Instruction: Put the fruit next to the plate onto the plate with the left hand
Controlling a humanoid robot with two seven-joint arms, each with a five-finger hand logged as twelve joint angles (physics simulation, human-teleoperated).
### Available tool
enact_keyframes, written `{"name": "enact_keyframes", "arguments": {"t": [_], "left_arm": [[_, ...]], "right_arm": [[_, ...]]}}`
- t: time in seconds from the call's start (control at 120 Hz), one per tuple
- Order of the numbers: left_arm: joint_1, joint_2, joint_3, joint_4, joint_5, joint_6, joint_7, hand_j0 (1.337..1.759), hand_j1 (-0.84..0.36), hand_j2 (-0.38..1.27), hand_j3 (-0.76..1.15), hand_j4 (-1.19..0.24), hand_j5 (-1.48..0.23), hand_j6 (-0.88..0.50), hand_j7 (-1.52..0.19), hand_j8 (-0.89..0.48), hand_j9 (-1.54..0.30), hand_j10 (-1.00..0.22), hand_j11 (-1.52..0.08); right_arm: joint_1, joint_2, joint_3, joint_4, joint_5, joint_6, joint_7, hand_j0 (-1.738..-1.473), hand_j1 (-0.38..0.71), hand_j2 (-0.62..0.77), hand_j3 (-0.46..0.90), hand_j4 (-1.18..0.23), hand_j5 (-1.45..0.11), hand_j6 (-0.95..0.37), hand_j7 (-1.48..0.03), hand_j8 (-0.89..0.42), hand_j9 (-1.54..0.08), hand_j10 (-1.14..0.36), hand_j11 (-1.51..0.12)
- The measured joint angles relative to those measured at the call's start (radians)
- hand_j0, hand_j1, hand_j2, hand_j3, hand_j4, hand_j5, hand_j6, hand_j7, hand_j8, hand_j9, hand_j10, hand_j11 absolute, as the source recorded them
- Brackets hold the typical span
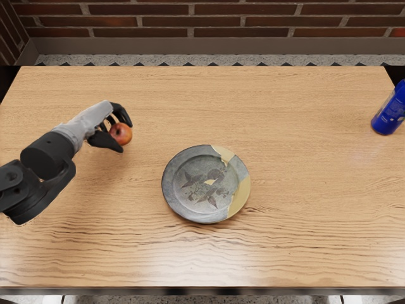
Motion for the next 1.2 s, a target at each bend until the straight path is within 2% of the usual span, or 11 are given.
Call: {"name": "enact_keyframes", "arguments": {"t": [0.1, 0.167, 0.242, 0.658, 0.75, 0.858, 0.892, 0.942, 1.05, 1.133, 1.2], "left_arm": [[-0.041, -0.003, -0.006, -0.001, -0.027, -0.004, 0.000, 1.655, -0.36, 0.40, 0.00, -0.55, -0.99, -0.37, -0.95, -0.43, -0.93, -0.70, -0.93], [-0.100, -0.011, -0.007, -0.001, -0.051, -0.012, 0.000, 1.655, -0.36, 0.38, 0.00, -0.55, -0.99, -0.37, -0.96, -0.43, -0.93, -0.70, -0.93], [-0.131, -0.066, -0.009, 0.001, -0.086, -0.028, 0.000, 1.655, -0.33, 0.33, 0.00, -0.56, -0.98, -0.38, -0.95, -0.44, -0.94, -0.70, -0.94], [-0.112, -0.297, 0.009, 0.019, -0.130, -0.056, -0.001, 1.656, -0.32, 0.35, 0.00, -0.57, -1.04, -0.38, -0.98, -0.43, -0.98, -0.73, -0.98], [-0.075, -0.345, 0.026, 0.053, -0.130, -0.055, 0.000, 1.656, -0.31, 0.35, 0.00, -0.58, -1.06, -0.37, -1.00, -0.44, -0.99, -0.74, -0.99], [-0.066, -0.372, 0.043, 0.098, -0.130, -0.056, 0.000, 1.656, -0.31, 0.33, 0.00, -0.57, -1.09, -0.35, -1.02, -0.43, -1.00, -0.76, -1.01], [-0.064, -0.373, 0.046, 0.107, -0.130, -0.054, 0.000, 1.655, -0.30, 0.32, 0.00, -0.59, -1.08, -0.38, -1.03, -0.43, -1.00, -0.76, -1.00], [-0.051, -0.386, 0.046, 0.116, -0.126, -0.046, 0.000, 1.656, -0.25, 0.27, 0.00, -0.56, -0.96, -0.38, -0.92, -0.45, -0.90, -0.68, -0.90], [-0.051, -0.409, 0.043, 0.116, -0.121, -0.015, 0.000, 1.657, -0.08, 0.17, 0.00, -0.39, -0.65, -0.29, -0.63, -0.32, -0.61, -0.46, -0.61], [-0.053, -0.399, 0.040, 0.097, -0.119, -0.005, 0.000, 1.657, 0.00, 0.13, 0.00, -0.31, -0.49, -0.24, -0.48, -0.26, -0.47, -0.35, -0.47], [-0.055, -0.358, 0.024, 0.055, -0.121, -0.001, 0.000, 1.657, 0.06, 0.10, 0.00, -0.26, -0.40, -0.21, -0.40, -0.23, -0.39, -0.29, -0.39]], "right_arm": [[0.000, 0.000, 0.000, 0.000, 0.000, 0.000, 0.000, -1.658, -0.35, 0.00, 0.00, 0.00, 0.00, 0.00, 0.00, 0.00, 0.00, 0.00, 0.00], [0.000, 0.000, 0.000, 0.000, 0.000, 0.000, 0.000, -1.658, -0.35, 0.00, 0.00, 0.00, 0.00, 0.00, 0.00, 0.00, 0.00, 0.00, 0.00], [0.000, 0.000, 0.000, 0.000, 0.000, 0.000, 0.000, -1.658, -0.35, 0.00, 0.00, 0.00, 0.00, 0.00, 0.00, 0.00, 0.00, 0.00, 0.00], [0.000, 0.000, 0.000, 0.000, 0.000, 0.000, 0.000, -1.658, -0.35, 0.00, 0.00, 0.00, 0.00, 0.00, 0.00, 0.00, 0.00, 0.00, 0.00], [0.000, 0.000, 0.000, 0.000, 0.000, 0.000, 0.000, -1.658, -0.35, 0.00, 0.00, 0.00, 0.00, 0.00, 0.00, 0.00, 0.00, 0.00, 0.00], [0.000, 0.000, 0.000, 0.000, 0.000, 0.000, 0.000, -1.658, -0.35, 0.00, 0.00, 0.00, 0.00, 0.00, 0.00, 0.00, 0.00, 0.00, 0.00], [0.000, 0.000, 0.000, 0.000, 0.000, 0.000, 0.000, -1.658, -0.35, 0.00, 0.00, 0.00, 0.00, 0.00, 0.00, 0.00, 0.00, 0.00, 0.00], [0.000, 0.000, 0.000, 0.000, 0.000, 0.000, 0.000, -1.658, -0.35, 0.00, 0.00, 0.00, 0.00, 0.00, 0.00, 0.00, 0.00, 0.00, 0.00], [0.000, 0.000, 0.001, 0.000, 0.001, 0.000, 0.000, -1.658, -0.35, 0.00, 0.00, 0.00, 0.00, 0.00, 0.00, 0.00, 0.00, 0.00, 0.00], [0.000, 0.000, 0.001, 0.000, 0.001, 0.000, 0.000, -1.658, -0.35, 0.00, 0.00, 0.00, 0.00, 0.00, 0.00, 0.00, 0.00, 0.00, 0.00], [0.000, 0.000, 0.001, 0.000, 0.001, 0.000, 0.000, -1.658, -0.35, 0.00, 0.00, 0.00, 0.00, 0.00, 0.00, 0.00, 0.00, 0.00, 0.00]]}}
